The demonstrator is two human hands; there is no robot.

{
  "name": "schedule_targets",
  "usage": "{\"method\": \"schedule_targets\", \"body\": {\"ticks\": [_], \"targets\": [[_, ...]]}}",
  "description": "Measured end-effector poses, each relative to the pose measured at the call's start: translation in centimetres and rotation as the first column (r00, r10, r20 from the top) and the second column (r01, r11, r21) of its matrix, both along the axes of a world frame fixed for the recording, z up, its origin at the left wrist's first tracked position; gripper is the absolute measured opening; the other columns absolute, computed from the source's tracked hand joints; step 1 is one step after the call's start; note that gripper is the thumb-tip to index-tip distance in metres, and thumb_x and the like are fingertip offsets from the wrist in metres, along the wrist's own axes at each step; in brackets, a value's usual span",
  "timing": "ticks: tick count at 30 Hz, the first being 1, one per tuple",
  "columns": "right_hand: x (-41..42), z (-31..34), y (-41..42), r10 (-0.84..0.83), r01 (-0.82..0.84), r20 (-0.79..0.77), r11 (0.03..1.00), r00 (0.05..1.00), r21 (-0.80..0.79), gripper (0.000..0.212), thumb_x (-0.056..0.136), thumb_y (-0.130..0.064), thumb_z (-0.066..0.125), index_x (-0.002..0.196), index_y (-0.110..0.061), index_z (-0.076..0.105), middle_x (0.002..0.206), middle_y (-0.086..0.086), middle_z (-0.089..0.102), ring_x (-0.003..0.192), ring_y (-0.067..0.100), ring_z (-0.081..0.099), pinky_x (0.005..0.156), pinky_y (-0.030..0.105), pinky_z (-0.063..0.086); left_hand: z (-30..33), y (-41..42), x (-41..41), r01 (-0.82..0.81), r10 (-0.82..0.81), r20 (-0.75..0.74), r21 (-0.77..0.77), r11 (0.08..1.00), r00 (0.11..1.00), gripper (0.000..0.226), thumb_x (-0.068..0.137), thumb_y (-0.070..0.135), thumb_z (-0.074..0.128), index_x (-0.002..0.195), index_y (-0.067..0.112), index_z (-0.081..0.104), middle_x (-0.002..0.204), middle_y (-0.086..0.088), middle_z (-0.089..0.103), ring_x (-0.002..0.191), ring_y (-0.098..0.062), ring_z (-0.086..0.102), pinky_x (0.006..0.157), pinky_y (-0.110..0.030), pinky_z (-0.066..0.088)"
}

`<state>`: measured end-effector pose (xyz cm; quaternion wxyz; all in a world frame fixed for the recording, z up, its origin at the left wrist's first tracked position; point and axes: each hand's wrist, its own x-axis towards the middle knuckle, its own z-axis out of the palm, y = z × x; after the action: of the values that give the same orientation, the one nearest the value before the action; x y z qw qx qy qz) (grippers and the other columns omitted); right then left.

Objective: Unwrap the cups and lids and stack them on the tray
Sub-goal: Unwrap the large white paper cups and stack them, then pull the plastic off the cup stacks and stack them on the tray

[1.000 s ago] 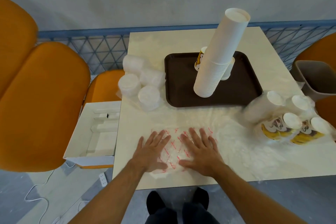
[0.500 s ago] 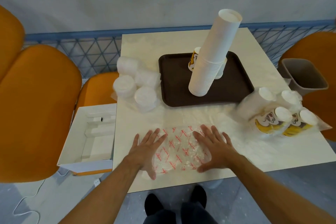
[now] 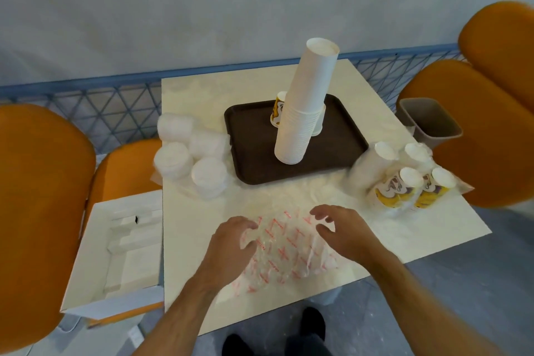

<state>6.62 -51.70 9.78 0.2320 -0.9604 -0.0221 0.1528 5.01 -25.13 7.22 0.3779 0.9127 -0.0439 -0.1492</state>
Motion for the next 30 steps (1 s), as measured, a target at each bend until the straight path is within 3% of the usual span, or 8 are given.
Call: {"method": "schedule_targets", "body": {"ticks": [4, 7, 12, 17, 21, 24, 26, 30], "targets": [[0.8, 1.9, -1.5, -0.081, 0.079, 0.122, 0.997, 0.989, 0.023, 0.025, 0.096, -0.018, 0.06, 0.116, -0.028, 0.071, 0.107, -0.011, 0.072, 0.089, 0.007, 0.064, 0.081, 0.022, 0.052, 1.3, -2.6, 0.0, 0.007, -0.007, 0.001, -0.099, 0.995, 1.0, 0.025, 0.094, 0.019, 0.063, 0.113, 0.036, 0.06, 0.12, 0.023, 0.051, 0.115, 0.003, 0.049, 0.093, 0.002, 0.027], [2.1, 3.1, -3.7, -0.159, 0.156, 0.217, 0.987, 0.963, 0.032, 0.024, 0.092, -0.014, 0.065, 0.111, -0.024, 0.072, 0.097, -0.011, 0.068, 0.083, 0.008, 0.06, 0.075, 0.022, 0.047, 1.9, -5.2, 0.6, 0.015, -0.017, -0.009, -0.132, 0.991, 1.0, 0.024, 0.095, 0.019, 0.062, 0.111, 0.037, 0.061, 0.118, 0.024, 0.053, 0.11, 0.005, 0.05, 0.088, 0.005, 0.029], [5.4, 5.9, -7.7, -0.183, 0.225, 0.334, 0.97, 0.925, -0.092, 0.043, 0.087, -0.017, 0.072, 0.128, -0.025, 0.063, 0.128, 0.002, 0.056, 0.119, 0.025, 0.051, 0.092, 0.033, 0.046, 2.7, -10.2, 2.4, 0.026, -0.031, -0.025, -0.167, 0.986, 0.999, 0.023, 0.095, 0.02, 0.061, 0.112, 0.036, 0.062, 0.114, 0.027, 0.052, 0.103, 0.016, 0.047, 0.09, 0.001, 0.034], [10.8, 7.7, -11.3, -0.071, 0.12, 0.129, 0.894, 0.989, -0.431, 0.07, 0.089, -0.035, 0.07, 0.15, -0.03, 0.036, 0.151, 0.006, 0.041, 0.136, 0.03, 0.041, 0.111, 0.046, 0.034, 3.4, -16.7, 5.1, -0.047, 0.011, -0.157, -0.227, 0.973, 0.988, 0.027, 0.094, 0.02, 0.061, 0.117, 0.034, 0.061, 0.127, 0.018, 0.055, 0.115, -0.005, 0.054, 0.097, -0.018, 0.043], [13.9, 7.3, -12.5, 0.116, -0.13, -0.06, 0.819, 0.991, -0.559, 0.053, 0.093, -0.028, 0.064, 0.142, -0.028, 0.043, 0.123, 0.004, 0.062, 0.118, 0.026, 0.058, 0.11, 0.048, 0.028, 3.5, -21.3, 7.1, -0.169, 0.082, -0.303, -0.271, 0.948, 0.949, 0.032, 0.093, 0.017, 0.063, 0.122, 0.031, 0.06, 0.124, 0.014, 0.057, 0.108, -0.009, 0.059, 0.084, -0.018, 0.05], [15.3, 7.0, -13.2, 0.258, -0.252, -0.075, 0.769, 0.963, -0.588, 0.041, 0.093, -0.022, 0.065, 0.131, -0.027, 0.05, 0.105, -0.001, 0.065, 0.104, 0.022, 0.062, 0.101, 0.041, 0.03, 3.3, -24.0, 8.2, -0.319, 0.168, -0.403, -0.347, 0.882, 0.9, 0.028, 0.091, 0.016, 0.064, 0.116, 0.029, 0.063, 0.117, 0.008, 0.061, 0.098, -0.01, 0.063, 0.071, -0.017, 0.047], [15.9, 6.6, -13.5, 0.313, -0.318, -0.11, 0.765, 0.944, -0.56, 0.045, 0.088, -0.025, 0.072, 0.129, -0.026, 0.052, 0.109, 0.001, 0.066, 0.106, 0.024, 0.063, 0.098, 0.04, 0.036, 3.0, -25.1, 9.0, -0.443, 0.231, -0.487, -0.382, 0.811, 0.842, 0.028, 0.088, 0.015, 0.064, 0.114, 0.025, 0.063, 0.107, 0.003, 0.067, 0.089, -0.012, 0.063, 0.072, -0.021, 0.046], [16.6, 5.8, -14.1, 0.385, -0.415, -0.163, 0.785, 0.909, -0.459, 0.055, 0.08, -0.025, 0.082, 0.129, -0.023, 0.057, 0.116, 0.005, 0.064, 0.104, 0.026, 0.064, 0.083, 0.035, 0.054, 3.1, -27.2, 10.5, -0.731, 0.29, -0.7, -0.481, 0.483, 0.652, 0.026, 0.095, 0.009, 0.059, 0.12, 0.011, 0.058, 0.103, -0.012, 0.066, 0.092, -0.025, 0.066, 0.091, -0.033, 0.054]]}}
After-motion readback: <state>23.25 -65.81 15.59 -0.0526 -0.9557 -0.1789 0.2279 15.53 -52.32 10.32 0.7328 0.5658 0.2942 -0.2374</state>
